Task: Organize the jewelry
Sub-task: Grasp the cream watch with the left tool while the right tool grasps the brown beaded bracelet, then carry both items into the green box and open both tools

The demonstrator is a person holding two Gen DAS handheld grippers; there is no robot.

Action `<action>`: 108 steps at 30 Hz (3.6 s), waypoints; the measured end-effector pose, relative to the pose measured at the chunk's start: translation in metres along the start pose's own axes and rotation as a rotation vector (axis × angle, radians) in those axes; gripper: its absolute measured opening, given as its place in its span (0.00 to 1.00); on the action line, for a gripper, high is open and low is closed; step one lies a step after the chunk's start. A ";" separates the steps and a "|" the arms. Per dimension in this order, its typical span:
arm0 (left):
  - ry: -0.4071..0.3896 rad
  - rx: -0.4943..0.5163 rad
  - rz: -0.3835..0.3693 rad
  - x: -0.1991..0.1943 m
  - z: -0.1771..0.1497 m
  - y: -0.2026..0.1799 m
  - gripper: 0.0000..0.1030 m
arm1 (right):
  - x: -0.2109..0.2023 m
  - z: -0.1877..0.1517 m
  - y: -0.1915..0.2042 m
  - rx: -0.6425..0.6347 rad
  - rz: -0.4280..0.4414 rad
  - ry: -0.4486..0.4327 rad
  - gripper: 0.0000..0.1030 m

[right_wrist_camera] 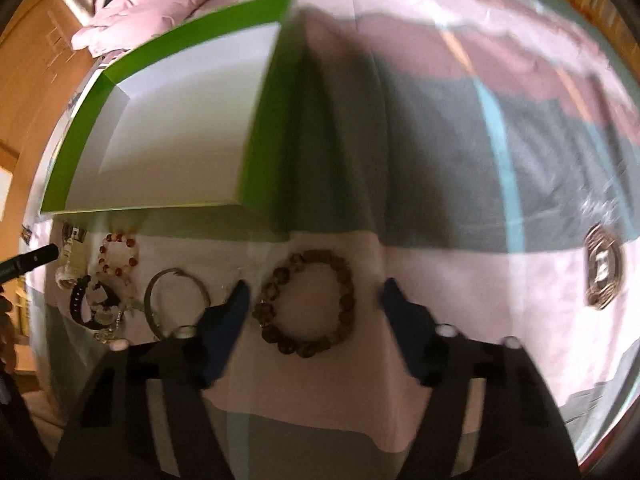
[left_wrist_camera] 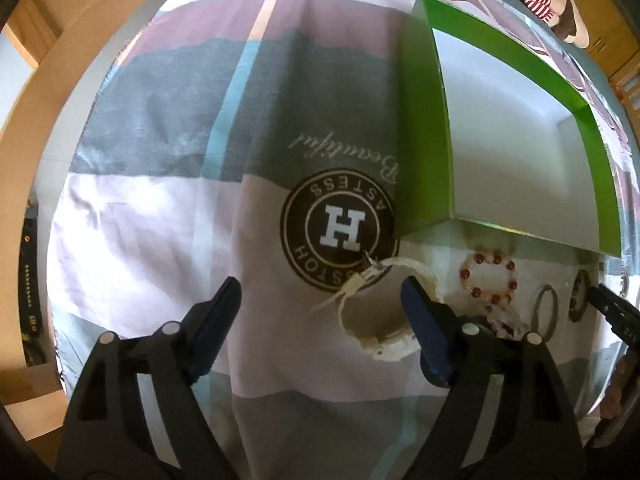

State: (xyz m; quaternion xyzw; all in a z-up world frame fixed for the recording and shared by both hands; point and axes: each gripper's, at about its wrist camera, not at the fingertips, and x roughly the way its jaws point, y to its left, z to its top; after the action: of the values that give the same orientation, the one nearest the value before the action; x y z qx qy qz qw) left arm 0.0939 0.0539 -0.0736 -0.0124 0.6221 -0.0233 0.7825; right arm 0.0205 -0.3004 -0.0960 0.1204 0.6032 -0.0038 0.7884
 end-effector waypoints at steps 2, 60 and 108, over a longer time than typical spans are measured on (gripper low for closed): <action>-0.010 0.000 0.002 -0.002 0.004 0.001 0.81 | 0.007 -0.001 -0.004 0.024 0.026 0.037 0.52; -0.084 0.118 -0.001 0.008 -0.013 -0.029 0.08 | -0.020 -0.008 0.005 -0.035 -0.001 -0.148 0.07; -0.204 0.100 -0.037 0.015 0.051 -0.104 0.08 | -0.004 0.073 0.081 -0.075 0.050 -0.187 0.07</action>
State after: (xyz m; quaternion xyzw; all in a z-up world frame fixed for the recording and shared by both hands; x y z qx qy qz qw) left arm 0.1443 -0.0517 -0.0715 0.0128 0.5371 -0.0674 0.8407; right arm 0.1016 -0.2365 -0.0598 0.1049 0.5237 0.0271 0.8450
